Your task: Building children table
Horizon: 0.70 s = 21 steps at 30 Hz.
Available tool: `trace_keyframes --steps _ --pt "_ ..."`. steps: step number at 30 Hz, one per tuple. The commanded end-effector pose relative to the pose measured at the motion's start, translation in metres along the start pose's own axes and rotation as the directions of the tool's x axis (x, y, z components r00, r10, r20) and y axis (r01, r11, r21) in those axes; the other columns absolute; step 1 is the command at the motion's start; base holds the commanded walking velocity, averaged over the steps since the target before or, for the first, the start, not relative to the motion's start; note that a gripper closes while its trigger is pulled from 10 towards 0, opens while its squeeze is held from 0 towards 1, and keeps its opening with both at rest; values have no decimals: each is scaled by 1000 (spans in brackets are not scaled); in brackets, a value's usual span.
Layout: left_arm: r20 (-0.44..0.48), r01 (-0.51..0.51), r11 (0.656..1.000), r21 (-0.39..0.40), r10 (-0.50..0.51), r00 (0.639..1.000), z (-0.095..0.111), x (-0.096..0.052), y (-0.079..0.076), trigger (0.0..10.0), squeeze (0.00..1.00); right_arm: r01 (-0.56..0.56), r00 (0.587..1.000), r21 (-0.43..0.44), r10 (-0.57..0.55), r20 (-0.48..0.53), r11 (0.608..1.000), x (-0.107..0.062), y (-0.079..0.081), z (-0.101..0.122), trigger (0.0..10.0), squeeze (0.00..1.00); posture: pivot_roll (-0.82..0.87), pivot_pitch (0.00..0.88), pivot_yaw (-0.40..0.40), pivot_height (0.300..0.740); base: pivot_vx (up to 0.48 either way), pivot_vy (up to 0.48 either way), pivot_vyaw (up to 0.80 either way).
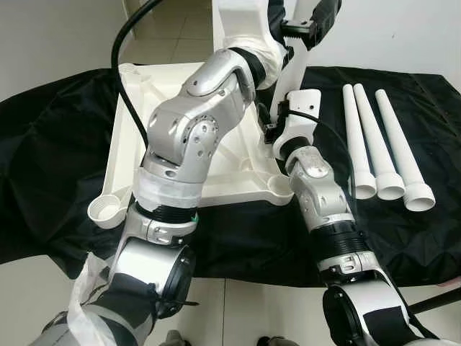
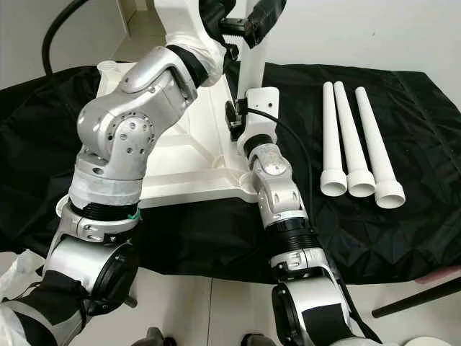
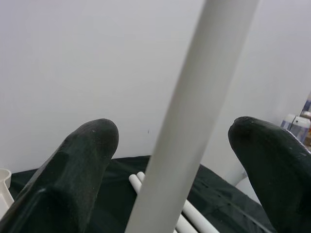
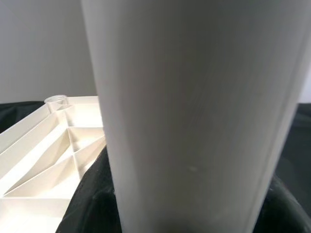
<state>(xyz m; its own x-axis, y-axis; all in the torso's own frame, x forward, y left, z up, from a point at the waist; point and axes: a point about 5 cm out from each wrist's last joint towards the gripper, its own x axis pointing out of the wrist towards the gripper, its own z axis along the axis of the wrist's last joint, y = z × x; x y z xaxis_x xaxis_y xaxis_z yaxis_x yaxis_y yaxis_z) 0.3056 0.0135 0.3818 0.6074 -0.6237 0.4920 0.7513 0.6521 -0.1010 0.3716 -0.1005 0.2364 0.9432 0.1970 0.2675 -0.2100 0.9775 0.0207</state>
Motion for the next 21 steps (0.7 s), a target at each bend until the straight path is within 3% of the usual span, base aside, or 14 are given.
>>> trace_keyframes --steps 1,8,16,21 --pt "19 29 999 -19 -28 999 2 -4 0 10000 0 6 1000 29 -6 4 1000 2 1 3 10000 0 -81 80 46 740 0 0 0" --pt "-14 -64 998 -25 64 998 -12 -14 13 10000 0 34 999 34 -34 -8 999 -1 -6 0 10000 0 -77 84 45 740 0 0 0" --pt "-91 -214 974 70 219 971 -30 -28 41 10000 0 14 1000 41 -14 -8 999 -3 -6 1 10000 0 -64 80 42 740 0 0 0" --pt "-125 -247 964 102 258 958 -37 -36 48 10000 0 -14 1000 9 14 -18 1000 -6 -7 -1 10000 0 -58 81 43 740 0 0 0"
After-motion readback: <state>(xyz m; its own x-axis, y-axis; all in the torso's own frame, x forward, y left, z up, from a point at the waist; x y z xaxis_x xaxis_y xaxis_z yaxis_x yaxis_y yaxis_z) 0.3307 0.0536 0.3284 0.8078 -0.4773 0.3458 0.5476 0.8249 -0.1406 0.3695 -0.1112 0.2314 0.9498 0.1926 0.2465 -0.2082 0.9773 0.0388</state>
